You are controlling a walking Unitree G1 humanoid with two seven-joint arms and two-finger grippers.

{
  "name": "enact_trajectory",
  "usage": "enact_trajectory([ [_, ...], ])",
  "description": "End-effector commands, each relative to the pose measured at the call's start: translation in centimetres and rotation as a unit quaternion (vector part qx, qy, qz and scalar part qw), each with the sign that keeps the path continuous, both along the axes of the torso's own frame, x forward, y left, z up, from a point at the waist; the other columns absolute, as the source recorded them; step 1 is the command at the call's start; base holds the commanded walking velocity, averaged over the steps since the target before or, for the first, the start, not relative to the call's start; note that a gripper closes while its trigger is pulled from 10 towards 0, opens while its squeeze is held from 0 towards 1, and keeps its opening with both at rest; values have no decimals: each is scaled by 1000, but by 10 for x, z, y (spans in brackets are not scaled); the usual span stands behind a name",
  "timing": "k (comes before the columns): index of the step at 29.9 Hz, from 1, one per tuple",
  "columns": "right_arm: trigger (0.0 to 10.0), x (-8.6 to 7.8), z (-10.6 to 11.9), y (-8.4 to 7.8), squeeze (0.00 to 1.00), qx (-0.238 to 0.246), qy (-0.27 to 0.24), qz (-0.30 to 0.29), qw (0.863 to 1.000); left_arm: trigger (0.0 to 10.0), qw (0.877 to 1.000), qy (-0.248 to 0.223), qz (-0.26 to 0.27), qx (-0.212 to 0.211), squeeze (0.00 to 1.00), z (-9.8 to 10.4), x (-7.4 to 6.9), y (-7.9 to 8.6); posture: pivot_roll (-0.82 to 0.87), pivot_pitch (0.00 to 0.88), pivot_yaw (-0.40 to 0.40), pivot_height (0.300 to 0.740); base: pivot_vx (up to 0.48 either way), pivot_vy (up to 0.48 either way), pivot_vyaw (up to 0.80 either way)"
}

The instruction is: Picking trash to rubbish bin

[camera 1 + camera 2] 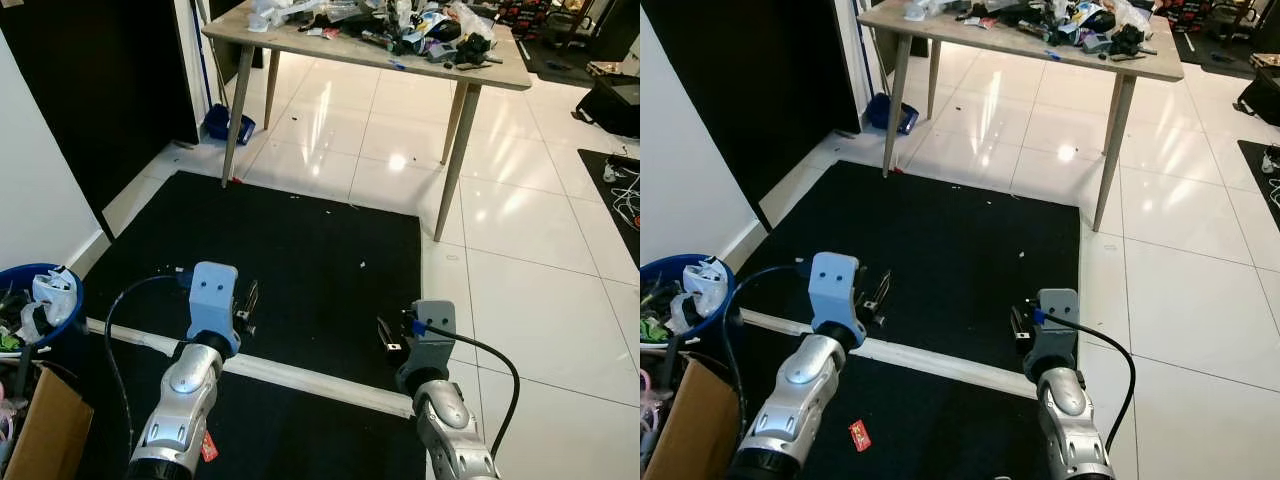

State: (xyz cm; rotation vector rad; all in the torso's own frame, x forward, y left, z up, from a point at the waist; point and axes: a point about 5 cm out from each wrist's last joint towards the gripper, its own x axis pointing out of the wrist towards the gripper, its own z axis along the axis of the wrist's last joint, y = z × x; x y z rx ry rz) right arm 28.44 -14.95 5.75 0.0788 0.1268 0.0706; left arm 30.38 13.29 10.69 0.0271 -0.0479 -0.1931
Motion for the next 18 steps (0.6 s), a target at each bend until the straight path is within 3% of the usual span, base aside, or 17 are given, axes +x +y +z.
enact_trajectory([
  [1,10000,-2,-2,-2,0,-2,0,-7,1000,10000,1000,4,0,0,0,-2,1,0,-60,91,0,740,296,0,0],
  [18,10000,-7,-3,-4,0,-12,-5,-15,1000,10000,1000,12,-10,-7,0,-5,-2,-7,-61,97,8,740,293,0,0],
])
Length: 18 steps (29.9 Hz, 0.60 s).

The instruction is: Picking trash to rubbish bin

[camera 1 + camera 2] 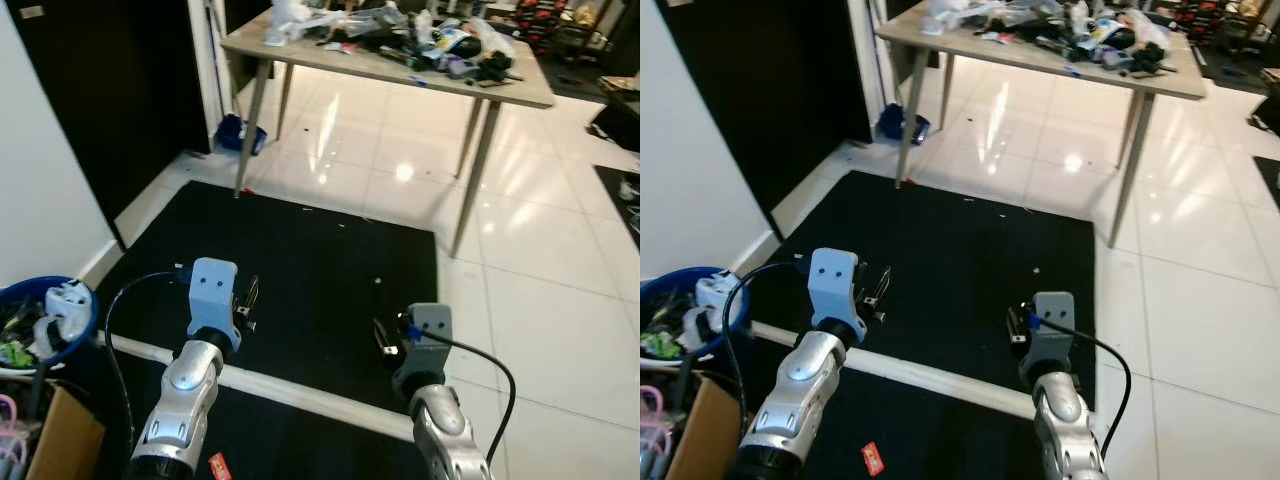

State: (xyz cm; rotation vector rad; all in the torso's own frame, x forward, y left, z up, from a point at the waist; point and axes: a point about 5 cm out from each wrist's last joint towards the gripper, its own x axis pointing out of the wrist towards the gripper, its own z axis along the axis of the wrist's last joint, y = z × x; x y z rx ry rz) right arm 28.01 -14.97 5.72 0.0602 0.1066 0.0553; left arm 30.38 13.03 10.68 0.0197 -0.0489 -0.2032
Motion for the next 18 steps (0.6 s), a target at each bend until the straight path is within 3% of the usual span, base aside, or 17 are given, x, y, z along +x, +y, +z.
enact_trajectory([
  [1,10000,-3,-3,-3,0,-2,5,-7,1000,10000,1000,13,-5,-4,0,-5,-2,-5,-64,98,9,740,296,0,0],
  [10,10000,-5,-4,-6,0,4,7,-12,1000,10000,1000,14,-8,-2,0,-5,-2,-5,-65,101,14,740,294,0,0],
  [18,10000,-5,-3,-7,0,7,7,-16,1000,10000,1000,15,-10,0,0,-6,-2,-5,-67,100,16,740,292,0,-748],
])
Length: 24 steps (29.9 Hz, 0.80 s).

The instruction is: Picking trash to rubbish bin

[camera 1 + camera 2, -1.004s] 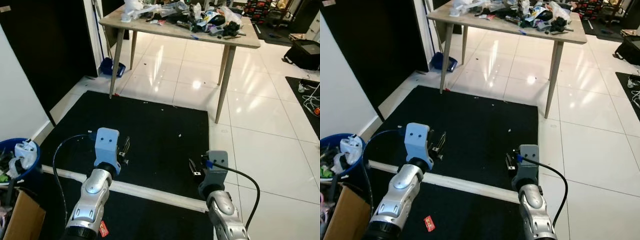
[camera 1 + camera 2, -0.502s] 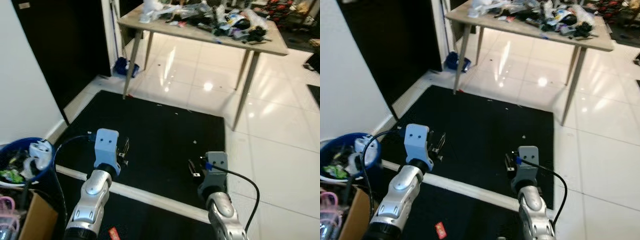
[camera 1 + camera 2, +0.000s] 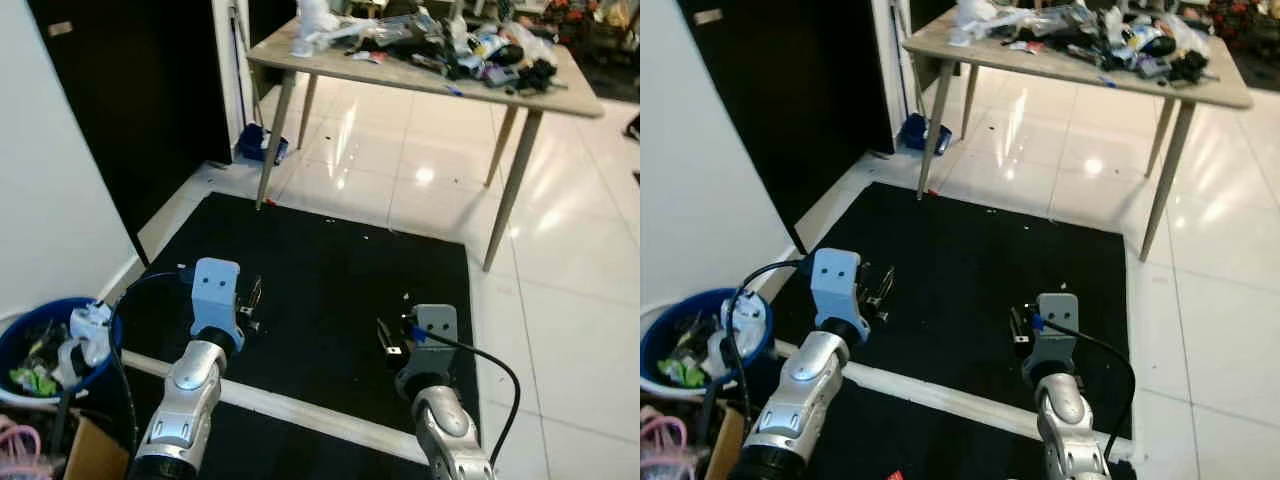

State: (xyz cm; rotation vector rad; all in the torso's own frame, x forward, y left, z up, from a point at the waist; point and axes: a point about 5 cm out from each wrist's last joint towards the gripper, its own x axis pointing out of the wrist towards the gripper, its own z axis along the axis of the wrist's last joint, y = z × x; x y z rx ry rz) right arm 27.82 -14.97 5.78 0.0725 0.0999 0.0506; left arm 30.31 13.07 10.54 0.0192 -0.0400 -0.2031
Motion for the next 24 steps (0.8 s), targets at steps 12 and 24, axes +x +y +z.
enact_trajectory([
  [12,10000,-2,-3,-5,0,-5,10,-12,1000,10000,1000,10,-8,4,0,-4,-1,-3,-64,101,11,740,293,0,0],
  [24,10000,-1,-2,-5,0,-3,4,-13,1000,10000,1000,10,-10,7,0,-4,-1,-4,-65,106,16,740,294,0,0],
])
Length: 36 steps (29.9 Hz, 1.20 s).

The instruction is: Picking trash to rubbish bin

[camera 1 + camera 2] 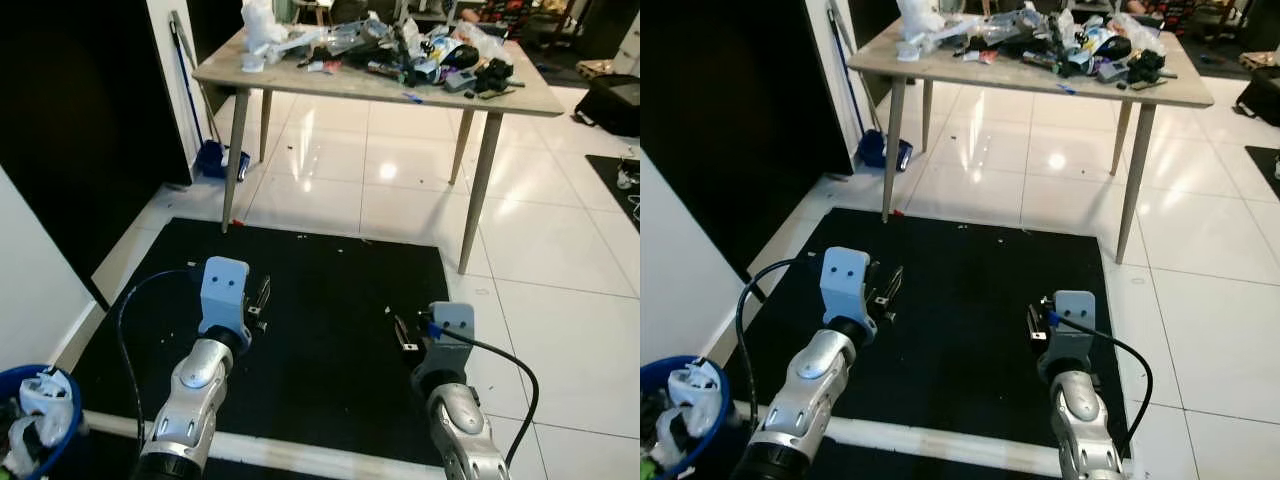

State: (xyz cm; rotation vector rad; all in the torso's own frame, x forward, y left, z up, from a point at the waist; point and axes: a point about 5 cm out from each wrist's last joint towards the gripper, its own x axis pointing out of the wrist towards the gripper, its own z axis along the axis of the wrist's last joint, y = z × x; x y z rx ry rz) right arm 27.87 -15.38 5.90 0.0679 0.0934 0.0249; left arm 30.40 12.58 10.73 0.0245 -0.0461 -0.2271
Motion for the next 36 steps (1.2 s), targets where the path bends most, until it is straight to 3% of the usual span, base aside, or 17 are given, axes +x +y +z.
enact_trajectory([
  [1,10000,-2,-3,0,0,0,6,0,1000,10000,1000,13,1,5,0,-6,-2,1,-65,106,16,740,292,0,0],
  [26,10000,6,1,-1,0,-5,-1,2,1000,10000,1000,12,4,7,0,-5,2,1,-57,117,9,740,294,0,0],
  [36,10000,2,-1,2,0,-2,2,6,1000,10000,1000,12,8,7,0,-6,1,4,-60,124,9,740,294,0,0],
])
